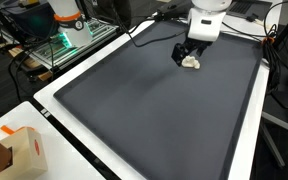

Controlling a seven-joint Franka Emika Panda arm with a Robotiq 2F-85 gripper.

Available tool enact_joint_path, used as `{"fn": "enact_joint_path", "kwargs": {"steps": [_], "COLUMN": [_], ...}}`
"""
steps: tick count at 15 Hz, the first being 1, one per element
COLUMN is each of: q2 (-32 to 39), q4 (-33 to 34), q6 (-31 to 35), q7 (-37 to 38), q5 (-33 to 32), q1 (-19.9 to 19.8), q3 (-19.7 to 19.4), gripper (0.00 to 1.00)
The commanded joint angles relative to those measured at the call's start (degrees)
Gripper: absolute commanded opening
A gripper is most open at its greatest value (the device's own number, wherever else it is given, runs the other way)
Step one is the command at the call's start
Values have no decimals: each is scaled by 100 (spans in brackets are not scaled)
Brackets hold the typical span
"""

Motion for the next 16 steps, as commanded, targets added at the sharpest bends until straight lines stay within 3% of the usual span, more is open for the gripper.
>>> {"fn": "enact_joint_path", "kwargs": {"steps": [1,9,16], "q2": [-156,-91,51], "q4": [-518,-1028,-1275], "q6": [104,248,415], "q7": [37,-57,-484], "q5": [866,3018,4938], "q1": [-335,-855,-944], "q3": [83,163,66], "gripper": [100,100,100]}}
